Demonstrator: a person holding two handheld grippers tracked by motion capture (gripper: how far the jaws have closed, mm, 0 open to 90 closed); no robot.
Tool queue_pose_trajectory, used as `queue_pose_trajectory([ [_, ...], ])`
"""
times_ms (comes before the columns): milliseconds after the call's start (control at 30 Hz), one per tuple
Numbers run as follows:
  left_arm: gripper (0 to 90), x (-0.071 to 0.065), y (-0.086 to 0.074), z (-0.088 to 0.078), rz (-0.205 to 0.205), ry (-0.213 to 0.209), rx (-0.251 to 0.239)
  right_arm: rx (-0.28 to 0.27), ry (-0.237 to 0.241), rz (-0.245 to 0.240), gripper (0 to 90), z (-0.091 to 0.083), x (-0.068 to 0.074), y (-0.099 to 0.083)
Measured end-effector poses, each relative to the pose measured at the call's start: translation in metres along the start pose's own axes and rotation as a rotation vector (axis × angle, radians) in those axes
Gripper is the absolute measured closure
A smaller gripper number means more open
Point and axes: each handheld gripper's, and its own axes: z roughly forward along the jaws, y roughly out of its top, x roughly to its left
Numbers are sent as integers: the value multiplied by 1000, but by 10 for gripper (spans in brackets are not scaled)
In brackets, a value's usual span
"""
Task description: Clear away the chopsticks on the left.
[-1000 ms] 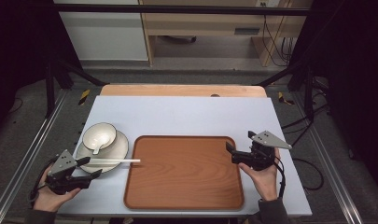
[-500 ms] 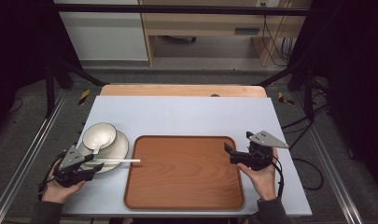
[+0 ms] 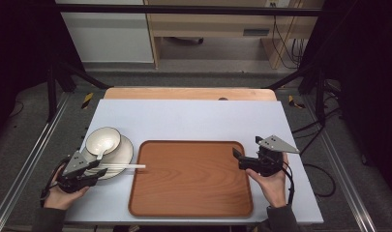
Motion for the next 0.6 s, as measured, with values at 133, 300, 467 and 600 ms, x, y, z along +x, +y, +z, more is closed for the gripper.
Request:
queue_pose_trajectory([
  [133,595,-1,1,1,-3,-9,-2,0,0,-1,92,0,0,0],
  [300,650,0,0,1,-15,-22,9,4,-1,-1,92,1,0,-1],
  [467,688,-1,1,1,-15,-35,8,3,0,2,92,0,-1,-1],
  [600,708,-3,1,0,-18,-40,10,3,1,4,92,0,-1,-1],
])
